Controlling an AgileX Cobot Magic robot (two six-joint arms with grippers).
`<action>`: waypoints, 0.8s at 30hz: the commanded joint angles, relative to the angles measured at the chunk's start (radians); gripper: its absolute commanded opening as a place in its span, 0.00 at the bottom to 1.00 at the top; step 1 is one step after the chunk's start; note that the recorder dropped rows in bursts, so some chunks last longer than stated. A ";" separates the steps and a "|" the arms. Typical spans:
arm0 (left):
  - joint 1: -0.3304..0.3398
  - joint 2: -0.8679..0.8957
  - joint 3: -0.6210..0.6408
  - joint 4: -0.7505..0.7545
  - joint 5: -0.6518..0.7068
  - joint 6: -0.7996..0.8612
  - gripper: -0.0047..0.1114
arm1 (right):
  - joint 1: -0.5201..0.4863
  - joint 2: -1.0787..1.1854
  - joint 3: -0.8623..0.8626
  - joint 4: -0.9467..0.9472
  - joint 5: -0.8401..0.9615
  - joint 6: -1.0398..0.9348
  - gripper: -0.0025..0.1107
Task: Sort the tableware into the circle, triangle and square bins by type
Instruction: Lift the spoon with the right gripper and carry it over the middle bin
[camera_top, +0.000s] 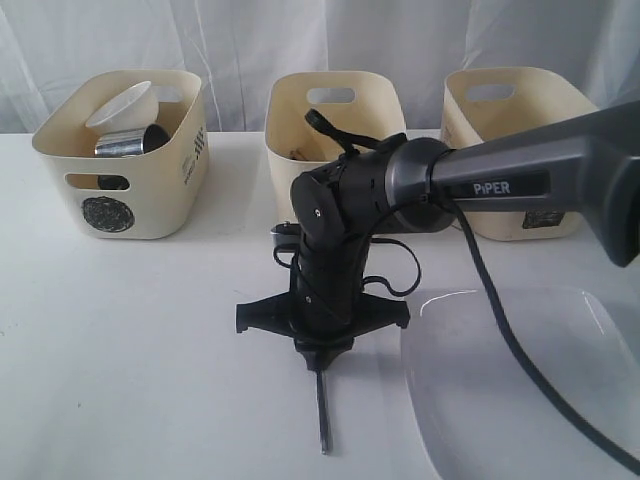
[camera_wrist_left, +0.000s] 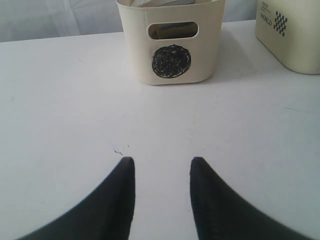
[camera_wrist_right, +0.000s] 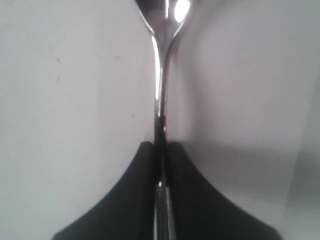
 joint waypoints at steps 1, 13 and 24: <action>-0.001 -0.005 0.004 -0.007 0.004 0.002 0.40 | 0.004 -0.008 0.000 0.002 -0.007 -0.047 0.02; -0.001 -0.005 0.004 -0.007 0.004 0.002 0.40 | 0.072 -0.148 0.002 0.002 -0.105 -0.146 0.02; -0.001 -0.005 0.004 -0.007 0.004 0.002 0.40 | 0.085 -0.269 0.002 -0.036 -0.246 -0.191 0.02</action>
